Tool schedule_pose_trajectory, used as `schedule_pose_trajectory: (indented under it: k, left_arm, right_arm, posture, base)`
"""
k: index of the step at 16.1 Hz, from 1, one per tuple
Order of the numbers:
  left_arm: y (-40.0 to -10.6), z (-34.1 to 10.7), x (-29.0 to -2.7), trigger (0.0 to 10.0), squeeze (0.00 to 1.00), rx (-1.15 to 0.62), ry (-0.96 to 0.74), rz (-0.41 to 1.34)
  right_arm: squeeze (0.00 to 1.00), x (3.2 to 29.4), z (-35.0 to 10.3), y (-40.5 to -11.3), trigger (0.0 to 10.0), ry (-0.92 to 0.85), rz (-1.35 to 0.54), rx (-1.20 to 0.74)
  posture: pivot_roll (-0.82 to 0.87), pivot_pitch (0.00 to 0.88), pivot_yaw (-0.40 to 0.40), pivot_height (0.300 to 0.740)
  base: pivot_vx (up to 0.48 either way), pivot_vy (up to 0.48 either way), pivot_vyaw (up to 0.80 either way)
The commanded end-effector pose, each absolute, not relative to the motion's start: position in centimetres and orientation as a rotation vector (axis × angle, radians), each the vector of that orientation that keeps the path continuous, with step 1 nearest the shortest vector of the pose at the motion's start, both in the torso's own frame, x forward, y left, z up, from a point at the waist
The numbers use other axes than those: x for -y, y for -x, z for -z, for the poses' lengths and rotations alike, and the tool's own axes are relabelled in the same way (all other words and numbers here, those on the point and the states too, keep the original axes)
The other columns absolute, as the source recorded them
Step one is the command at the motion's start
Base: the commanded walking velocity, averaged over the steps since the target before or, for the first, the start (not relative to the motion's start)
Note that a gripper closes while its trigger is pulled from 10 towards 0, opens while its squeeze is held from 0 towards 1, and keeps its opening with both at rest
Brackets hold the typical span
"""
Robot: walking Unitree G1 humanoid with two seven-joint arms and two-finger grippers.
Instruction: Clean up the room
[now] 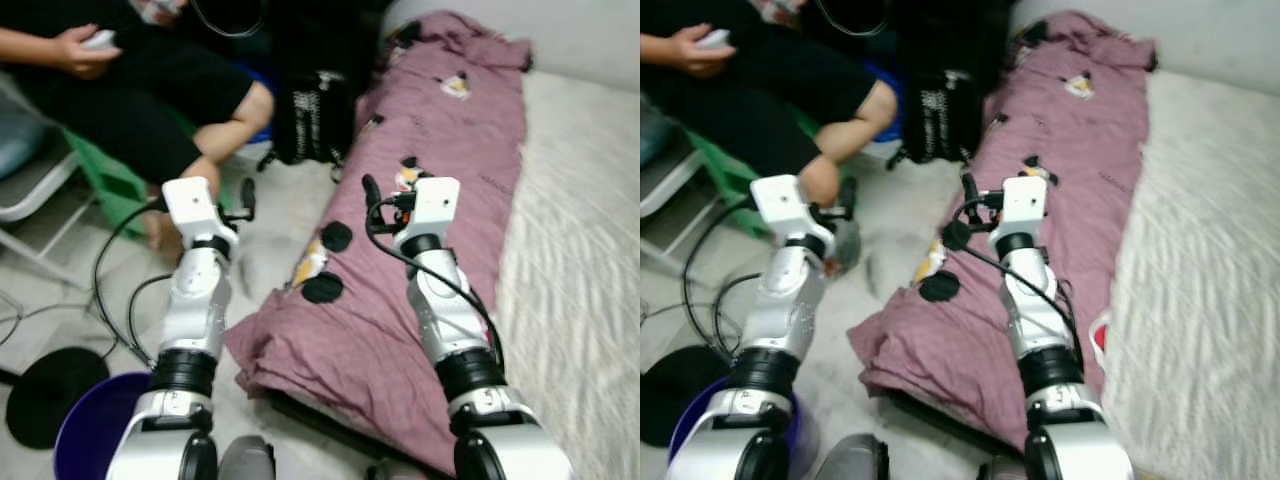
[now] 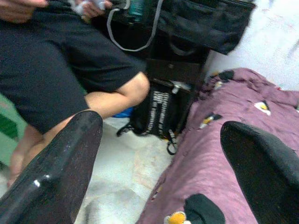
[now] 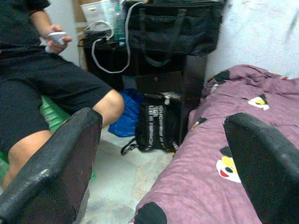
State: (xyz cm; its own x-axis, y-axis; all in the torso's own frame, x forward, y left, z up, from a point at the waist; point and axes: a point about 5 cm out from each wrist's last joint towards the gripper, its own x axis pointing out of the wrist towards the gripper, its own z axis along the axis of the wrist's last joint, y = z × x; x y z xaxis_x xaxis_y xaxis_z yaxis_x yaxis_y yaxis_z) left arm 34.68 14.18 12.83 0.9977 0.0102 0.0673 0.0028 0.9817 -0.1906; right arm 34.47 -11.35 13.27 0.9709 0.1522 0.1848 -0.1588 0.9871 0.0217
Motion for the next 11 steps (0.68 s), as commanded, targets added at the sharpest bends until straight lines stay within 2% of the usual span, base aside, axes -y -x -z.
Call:
schedule_pose_trajectory:
  k: [1, 6, 11]
  left_arm:
    - [-34.9, -13.1, -14.7, 10.0, 0.00, 0.081, 0.176, -0.030]
    - [-34.8, -11.8, -14.7, 10.0, 0.00, 0.050, 0.168, -0.031]
    - [-34.8, -11.1, -14.2, 10.0, 0.00, 0.032, 0.180, -0.002]
  right_arm:
    - [0.00, 11.1, -13.3, -34.5, 10.0, -0.030, -0.167, 0.187]
    - [0.00, 11.5, -13.0, -34.8, 10.0, -0.010, -0.142, 0.159]
    - [0.00, 11.3, -13.2, -34.9, 10.0, 0.032, -0.165, 0.177]
  posture:
    - [-0.02, 0.000, -0.011, 0.740]
    - [-0.03, 0.000, -0.019, 0.740]
    - [-0.03, 0.003, -0.028, 0.740]
  base:
    - [0.000, 0.000, 0.00]
    - [0.000, 0.000, 0.00]
    - [0.000, 0.000, 0.80]
